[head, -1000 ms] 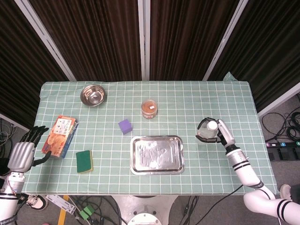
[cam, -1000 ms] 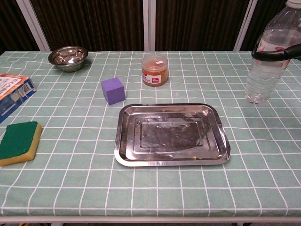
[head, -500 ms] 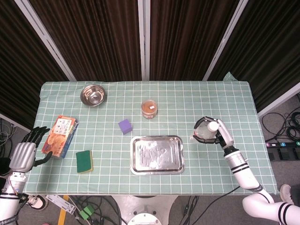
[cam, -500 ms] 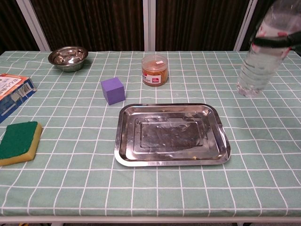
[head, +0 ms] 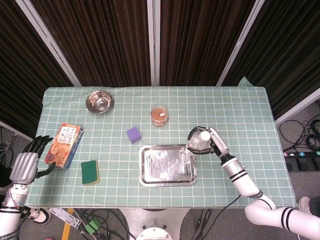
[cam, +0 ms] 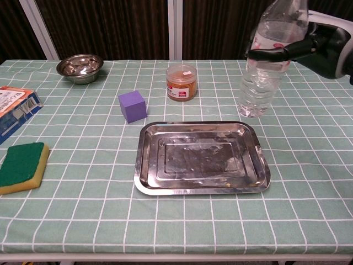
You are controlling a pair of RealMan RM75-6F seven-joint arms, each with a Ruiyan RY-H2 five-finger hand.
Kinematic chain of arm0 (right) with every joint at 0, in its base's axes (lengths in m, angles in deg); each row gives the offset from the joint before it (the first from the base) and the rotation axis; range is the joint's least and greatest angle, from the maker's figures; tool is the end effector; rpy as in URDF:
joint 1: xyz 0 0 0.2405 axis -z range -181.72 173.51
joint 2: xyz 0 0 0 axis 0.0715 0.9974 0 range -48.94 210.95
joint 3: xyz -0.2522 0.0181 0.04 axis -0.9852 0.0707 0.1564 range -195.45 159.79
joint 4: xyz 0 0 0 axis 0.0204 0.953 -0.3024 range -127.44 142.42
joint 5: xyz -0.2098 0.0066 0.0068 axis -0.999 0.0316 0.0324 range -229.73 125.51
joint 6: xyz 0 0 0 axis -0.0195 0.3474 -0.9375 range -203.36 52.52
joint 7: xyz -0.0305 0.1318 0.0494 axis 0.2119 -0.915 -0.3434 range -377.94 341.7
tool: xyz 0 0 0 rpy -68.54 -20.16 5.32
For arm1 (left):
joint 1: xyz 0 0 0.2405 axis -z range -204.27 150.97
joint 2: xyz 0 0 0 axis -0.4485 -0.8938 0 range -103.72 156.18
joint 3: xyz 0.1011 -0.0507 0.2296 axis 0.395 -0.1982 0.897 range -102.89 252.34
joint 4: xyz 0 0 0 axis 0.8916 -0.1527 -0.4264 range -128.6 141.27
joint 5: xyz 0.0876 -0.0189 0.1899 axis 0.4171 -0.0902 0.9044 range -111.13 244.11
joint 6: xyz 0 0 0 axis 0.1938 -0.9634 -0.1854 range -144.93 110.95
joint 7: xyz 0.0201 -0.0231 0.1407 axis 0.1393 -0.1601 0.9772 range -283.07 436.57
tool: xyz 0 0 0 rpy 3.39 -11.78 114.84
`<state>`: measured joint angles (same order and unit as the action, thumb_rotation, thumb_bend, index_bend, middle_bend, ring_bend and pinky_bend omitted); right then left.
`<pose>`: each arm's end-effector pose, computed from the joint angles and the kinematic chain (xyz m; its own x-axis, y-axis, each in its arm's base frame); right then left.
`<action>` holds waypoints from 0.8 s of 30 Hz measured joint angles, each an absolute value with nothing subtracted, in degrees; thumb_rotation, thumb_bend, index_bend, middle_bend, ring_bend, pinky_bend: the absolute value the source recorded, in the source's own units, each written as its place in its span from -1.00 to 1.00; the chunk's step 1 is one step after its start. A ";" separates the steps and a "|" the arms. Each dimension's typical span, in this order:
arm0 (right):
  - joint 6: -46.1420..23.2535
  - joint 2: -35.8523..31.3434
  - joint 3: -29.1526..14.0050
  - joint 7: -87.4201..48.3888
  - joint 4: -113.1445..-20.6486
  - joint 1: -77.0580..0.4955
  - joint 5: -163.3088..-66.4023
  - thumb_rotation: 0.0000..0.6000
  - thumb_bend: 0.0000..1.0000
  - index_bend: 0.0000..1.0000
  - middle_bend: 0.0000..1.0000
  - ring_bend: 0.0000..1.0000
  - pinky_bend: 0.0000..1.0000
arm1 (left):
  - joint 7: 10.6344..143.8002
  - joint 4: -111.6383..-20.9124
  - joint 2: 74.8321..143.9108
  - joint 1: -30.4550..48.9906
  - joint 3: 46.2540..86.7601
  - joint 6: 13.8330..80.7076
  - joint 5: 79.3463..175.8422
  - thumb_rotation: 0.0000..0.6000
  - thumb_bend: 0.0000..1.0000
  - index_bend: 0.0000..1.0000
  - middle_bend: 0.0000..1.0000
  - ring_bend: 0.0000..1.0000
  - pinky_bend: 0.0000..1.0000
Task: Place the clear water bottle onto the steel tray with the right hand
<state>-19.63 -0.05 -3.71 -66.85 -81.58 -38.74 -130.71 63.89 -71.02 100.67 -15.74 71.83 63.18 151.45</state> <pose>-0.1588 -0.3335 0.0345 -0.5341 -0.4566 0.7115 -0.7740 -0.0744 -0.6288 -0.3308 0.2192 0.1154 0.2612 0.0474 0.9641 0.9642 -0.0605 -0.2582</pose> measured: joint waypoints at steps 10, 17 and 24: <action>-18.46 2.01 -4.45 -67.60 -82.39 -36.26 -130.36 1.00 -0.65 0.55 0.16 -0.22 -0.15 | 64.13 -71.02 100.81 -15.53 72.00 62.78 151.75 1.00 -0.35 -0.63 -0.59 -0.78 -0.61; -18.68 -0.37 -4.75 -64.65 -82.46 -37.60 -131.41 1.00 -0.65 0.55 0.16 -0.22 -0.15 | 63.81 -71.27 100.47 -16.06 71.65 63.45 151.10 1.00 -0.35 -0.63 -0.59 -0.78 -0.61; -15.63 5.10 -4.67 -66.98 -81.19 -33.82 -130.09 1.00 -0.65 0.55 0.16 -0.22 -0.15 | 62.47 -70.16 100.83 -15.95 71.93 62.88 151.49 1.00 -0.35 -0.63 -0.59 -0.78 -0.61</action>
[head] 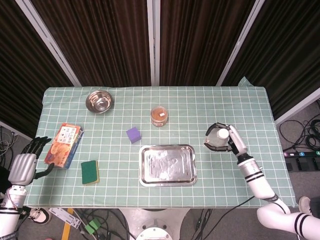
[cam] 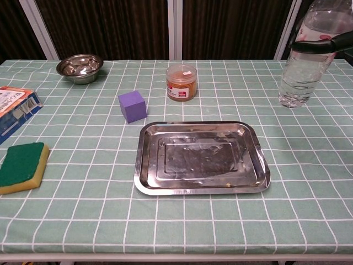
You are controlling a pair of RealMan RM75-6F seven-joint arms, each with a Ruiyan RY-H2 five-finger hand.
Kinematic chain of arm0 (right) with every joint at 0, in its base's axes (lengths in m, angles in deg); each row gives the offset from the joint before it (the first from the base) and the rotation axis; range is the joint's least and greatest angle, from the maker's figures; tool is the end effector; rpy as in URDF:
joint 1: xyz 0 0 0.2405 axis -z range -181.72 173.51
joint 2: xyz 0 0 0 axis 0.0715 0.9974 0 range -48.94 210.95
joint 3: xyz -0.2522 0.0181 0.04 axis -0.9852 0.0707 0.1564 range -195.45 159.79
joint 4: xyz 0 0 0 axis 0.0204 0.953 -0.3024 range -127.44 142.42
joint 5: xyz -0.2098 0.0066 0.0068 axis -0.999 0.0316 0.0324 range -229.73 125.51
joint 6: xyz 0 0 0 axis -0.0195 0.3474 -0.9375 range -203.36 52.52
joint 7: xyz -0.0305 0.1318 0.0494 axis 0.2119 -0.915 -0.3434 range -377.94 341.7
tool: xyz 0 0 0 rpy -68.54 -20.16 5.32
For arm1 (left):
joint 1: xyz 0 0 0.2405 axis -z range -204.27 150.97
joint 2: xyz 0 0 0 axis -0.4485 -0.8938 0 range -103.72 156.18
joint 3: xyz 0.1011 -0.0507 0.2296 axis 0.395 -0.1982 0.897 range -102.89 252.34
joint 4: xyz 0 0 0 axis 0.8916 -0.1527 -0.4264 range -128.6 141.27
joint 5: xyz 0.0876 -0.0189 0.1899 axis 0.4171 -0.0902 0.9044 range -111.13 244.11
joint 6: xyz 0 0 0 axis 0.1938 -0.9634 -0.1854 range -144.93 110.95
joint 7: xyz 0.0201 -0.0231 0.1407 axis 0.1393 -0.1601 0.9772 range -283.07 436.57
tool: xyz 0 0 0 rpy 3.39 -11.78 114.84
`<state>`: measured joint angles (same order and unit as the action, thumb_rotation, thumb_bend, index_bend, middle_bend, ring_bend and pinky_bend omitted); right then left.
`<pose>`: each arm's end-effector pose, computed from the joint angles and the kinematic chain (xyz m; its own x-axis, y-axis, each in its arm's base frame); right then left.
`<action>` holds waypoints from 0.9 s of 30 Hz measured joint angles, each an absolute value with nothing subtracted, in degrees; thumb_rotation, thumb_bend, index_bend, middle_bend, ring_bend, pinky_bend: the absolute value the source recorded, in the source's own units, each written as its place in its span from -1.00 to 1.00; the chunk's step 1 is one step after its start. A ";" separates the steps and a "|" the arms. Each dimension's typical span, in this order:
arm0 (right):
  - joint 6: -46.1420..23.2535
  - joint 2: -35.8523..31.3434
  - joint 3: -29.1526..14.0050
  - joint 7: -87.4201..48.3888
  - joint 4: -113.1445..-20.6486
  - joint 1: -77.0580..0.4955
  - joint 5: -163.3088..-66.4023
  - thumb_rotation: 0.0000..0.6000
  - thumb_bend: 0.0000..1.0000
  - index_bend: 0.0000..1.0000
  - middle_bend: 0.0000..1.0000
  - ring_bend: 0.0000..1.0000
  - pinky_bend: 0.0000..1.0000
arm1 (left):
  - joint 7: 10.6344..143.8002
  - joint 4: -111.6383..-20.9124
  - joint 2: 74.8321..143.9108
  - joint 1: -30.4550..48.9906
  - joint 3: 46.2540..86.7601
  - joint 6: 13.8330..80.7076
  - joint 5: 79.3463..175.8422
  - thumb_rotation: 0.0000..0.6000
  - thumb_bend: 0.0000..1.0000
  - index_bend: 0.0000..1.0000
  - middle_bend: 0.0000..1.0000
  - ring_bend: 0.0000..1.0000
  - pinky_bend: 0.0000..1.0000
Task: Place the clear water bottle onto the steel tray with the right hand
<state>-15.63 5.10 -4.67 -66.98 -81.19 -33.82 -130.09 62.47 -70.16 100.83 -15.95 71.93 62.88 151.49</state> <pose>-0.2046 -0.3271 0.0715 -0.5241 -0.3323 0.7841 -0.8169 -0.0643 -0.5732 -0.3347 0.2180 0.1153 0.2492 0.0544 0.9669 0.9677 -0.0538 -0.2463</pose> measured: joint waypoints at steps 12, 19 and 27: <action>-21.47 -8.43 -4.71 -63.96 -77.09 -40.98 -130.88 1.00 -0.66 0.55 0.16 -0.22 -0.16 | 62.56 -70.49 99.89 -16.75 71.92 63.62 151.05 1.00 -0.35 -0.63 -0.59 -0.78 -0.61; -25.34 -12.31 -4.16 -64.08 -73.19 -43.57 -129.26 1.00 -0.76 0.55 0.16 -0.22 -0.17 | 62.11 -69.80 100.35 -16.49 71.78 63.43 151.25 1.00 -0.35 -0.63 -0.59 -0.78 -0.61; -26.67 -14.93 -5.64 -65.54 -69.09 -44.72 -131.08 1.00 -1.00 0.13 -0.08 -0.47 -0.40 | 61.33 -69.03 100.44 -16.70 71.71 63.46 151.03 1.00 -0.35 -0.63 -0.59 -0.78 -0.61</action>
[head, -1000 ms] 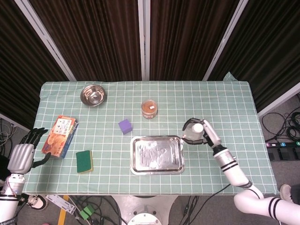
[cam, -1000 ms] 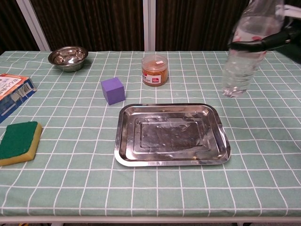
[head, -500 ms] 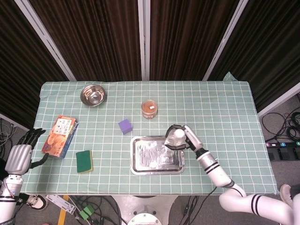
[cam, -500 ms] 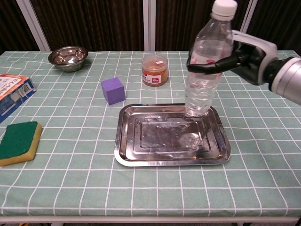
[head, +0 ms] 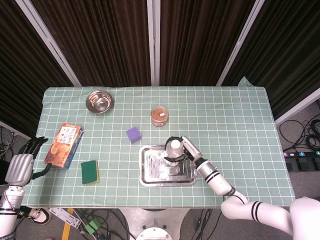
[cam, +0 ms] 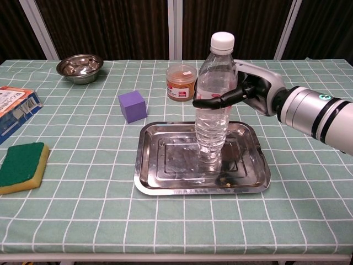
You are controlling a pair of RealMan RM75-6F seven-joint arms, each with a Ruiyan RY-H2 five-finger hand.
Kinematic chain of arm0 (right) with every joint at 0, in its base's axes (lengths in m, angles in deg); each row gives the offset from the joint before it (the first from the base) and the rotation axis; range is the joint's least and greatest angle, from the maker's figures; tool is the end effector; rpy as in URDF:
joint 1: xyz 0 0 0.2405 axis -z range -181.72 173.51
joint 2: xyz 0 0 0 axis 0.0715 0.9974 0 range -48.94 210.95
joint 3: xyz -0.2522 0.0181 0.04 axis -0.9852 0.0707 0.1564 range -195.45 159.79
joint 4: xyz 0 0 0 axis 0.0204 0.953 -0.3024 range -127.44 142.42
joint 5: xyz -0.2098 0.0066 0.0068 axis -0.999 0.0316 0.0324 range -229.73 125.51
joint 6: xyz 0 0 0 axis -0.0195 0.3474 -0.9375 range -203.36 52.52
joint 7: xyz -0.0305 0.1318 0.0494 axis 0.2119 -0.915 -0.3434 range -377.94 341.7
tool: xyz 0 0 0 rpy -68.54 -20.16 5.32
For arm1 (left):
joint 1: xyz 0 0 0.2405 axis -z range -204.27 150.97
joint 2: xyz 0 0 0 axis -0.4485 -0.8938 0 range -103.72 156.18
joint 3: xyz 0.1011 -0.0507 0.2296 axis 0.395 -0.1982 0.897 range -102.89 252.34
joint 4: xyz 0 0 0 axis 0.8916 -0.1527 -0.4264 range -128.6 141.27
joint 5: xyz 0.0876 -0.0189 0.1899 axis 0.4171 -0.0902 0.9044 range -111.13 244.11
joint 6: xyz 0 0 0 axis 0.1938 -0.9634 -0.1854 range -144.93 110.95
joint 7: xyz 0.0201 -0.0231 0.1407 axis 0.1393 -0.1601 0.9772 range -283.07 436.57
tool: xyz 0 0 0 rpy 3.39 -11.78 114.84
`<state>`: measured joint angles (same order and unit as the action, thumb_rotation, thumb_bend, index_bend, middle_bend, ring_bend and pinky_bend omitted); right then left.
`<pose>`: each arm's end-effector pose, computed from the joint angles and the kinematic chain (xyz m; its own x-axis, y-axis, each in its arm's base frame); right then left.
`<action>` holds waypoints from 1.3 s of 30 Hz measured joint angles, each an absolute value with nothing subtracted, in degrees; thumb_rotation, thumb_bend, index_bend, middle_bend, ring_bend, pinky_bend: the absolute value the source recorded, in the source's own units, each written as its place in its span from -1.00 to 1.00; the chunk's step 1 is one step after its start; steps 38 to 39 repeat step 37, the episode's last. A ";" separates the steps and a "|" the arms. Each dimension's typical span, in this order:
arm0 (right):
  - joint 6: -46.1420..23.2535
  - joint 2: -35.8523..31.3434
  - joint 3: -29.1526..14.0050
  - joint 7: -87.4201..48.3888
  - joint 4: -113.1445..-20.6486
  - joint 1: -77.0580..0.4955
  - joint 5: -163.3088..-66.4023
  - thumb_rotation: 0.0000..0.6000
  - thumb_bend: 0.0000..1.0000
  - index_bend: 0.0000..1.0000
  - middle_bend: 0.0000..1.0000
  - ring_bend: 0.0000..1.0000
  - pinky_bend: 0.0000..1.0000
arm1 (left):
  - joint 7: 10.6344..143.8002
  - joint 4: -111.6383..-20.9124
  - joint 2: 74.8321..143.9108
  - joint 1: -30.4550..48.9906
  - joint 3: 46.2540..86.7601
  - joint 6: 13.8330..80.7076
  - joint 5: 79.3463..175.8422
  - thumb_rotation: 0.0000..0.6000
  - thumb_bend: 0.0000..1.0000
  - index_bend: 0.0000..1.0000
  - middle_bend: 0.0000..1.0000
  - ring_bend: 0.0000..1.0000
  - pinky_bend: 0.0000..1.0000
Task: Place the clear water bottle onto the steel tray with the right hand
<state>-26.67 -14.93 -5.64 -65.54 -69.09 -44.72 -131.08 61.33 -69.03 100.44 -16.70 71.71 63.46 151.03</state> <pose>-0.1336 -0.3326 -0.0568 -0.4664 -0.5926 0.6567 -0.8051 -0.0231 -0.5927 -0.3421 0.2153 0.1227 0.2522 0.0385 0.9669 0.9674 -0.0330 -0.2510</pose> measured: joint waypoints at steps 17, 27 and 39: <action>-32.52 0.04 -11.33 -66.44 -76.10 -45.92 -135.67 1.00 -1.00 -1.00 -1.00 -1.00 -1.00 | 61.00 -69.20 100.71 -16.68 71.70 63.91 151.66 1.00 -0.35 -0.63 -0.59 -0.78 -0.61; -31.28 18.83 -15.11 -42.96 -86.64 -42.41 -129.56 1.00 -1.00 -1.00 -1.00 -1.00 -1.00 | 62.71 -71.40 99.48 -16.61 71.48 63.90 151.41 1.00 -0.35 -0.63 -0.59 -0.78 -0.61; 1.22 16.02 -18.18 0.93 -89.56 -29.07 -122.80 1.00 -1.00 -1.00 -1.00 -1.00 -1.00 | 62.60 -71.54 99.12 -16.70 71.53 63.38 151.02 1.00 -0.35 -0.63 -0.59 -0.78 -0.61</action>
